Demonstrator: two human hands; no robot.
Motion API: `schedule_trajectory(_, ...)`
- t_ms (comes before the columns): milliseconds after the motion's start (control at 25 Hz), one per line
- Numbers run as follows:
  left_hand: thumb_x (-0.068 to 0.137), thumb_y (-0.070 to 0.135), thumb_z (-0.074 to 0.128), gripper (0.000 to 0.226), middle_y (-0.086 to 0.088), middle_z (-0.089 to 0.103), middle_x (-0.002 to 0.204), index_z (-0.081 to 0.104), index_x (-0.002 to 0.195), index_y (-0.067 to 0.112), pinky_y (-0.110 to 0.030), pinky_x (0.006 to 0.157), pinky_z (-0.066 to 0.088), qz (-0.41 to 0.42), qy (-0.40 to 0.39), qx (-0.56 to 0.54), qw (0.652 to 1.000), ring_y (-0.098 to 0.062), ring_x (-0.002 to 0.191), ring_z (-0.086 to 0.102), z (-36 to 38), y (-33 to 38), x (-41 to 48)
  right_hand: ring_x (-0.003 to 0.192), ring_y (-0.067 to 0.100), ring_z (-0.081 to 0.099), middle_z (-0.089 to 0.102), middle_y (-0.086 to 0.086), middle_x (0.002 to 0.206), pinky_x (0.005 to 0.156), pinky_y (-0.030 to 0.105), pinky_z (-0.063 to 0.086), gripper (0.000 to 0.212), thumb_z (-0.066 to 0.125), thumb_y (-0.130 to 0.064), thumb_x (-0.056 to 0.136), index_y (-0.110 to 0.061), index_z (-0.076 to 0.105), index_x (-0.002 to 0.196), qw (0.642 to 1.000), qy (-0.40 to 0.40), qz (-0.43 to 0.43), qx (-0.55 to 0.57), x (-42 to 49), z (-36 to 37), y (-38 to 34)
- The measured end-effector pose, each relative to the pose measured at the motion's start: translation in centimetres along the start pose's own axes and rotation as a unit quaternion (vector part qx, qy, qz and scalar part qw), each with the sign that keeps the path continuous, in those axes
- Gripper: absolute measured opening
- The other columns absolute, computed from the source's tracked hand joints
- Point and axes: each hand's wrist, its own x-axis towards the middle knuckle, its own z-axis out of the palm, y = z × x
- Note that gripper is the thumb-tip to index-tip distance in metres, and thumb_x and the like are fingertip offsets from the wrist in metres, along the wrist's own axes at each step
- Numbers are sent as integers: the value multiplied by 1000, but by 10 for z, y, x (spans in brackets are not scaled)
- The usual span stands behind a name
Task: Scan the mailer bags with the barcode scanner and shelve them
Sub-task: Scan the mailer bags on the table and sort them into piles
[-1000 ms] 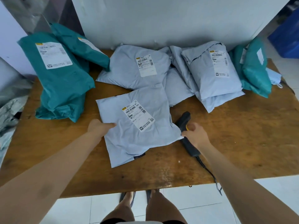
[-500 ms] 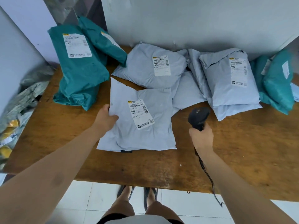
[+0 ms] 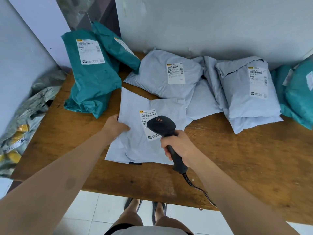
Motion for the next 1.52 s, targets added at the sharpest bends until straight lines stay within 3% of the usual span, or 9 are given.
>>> schedule_trajectory(160,79,-2,70,50,-10,57,111,52,125,4,-30,66,46,-17,-12,-27,999,-22,81,55,-2,-2,0,40,19,40,45,10,50,46,24,36,7,55,3,74,-4,52,73,1000,6,19,-5,2,5,-4)
schedule_trajectory(360,79,2,72,45,-8,56,112,52,119,8,-34,80,43,-33,-21,-26,999,-25,97,52,-7,-4,6,39,19,40,45,10,50,45,23,36,7,54,3,75,-3,52,75,1000,4,22,5,4,6,-2)
schedule_trajectory(680,77,-1,73,49,-13,62,118,55,122,3,-36,79,48,-37,-35,-49,997,-29,96,59,-10,-9,11,39,19,39,45,10,48,45,23,36,8,54,4,74,-3,51,70,1000,11,21,16,7,9,-3)
schedule_trajectory(1000,79,4,73,52,-8,58,118,52,126,5,-34,84,44,-39,-39,-15,998,-23,99,53,-12,-12,19,39,19,39,45,10,50,45,22,35,8,55,3,75,-3,50,72,999,9,25,30,8,10,-1)
schedule_trajectory(1280,79,7,70,55,-16,53,120,46,128,-1,-34,79,44,-29,64,153,986,-32,111,52,-41,-29,17,40,21,40,46,12,51,43,24,36,9,57,3,75,-3,52,72,999,24,-6,21,10,3,2)
schedule_trajectory(1440,79,1,63,49,-16,50,104,49,125,-8,-33,74,43,-108,122,238,958,-31,95,50,-89,-46,7,38,21,40,46,12,50,43,25,36,15,58,2,75,-5,51,64,999,35,-15,35,14,-11,-1)
schedule_trajectory(1520,81,3,60,59,-20,49,119,39,136,-8,-35,79,47,-142,116,304,935,-33,105,51,-102,-48,-2,36,20,40,46,11,49,43,25,36,15,58,2,76,-5,51,65,998,35,-16,46,14,-15,-1)
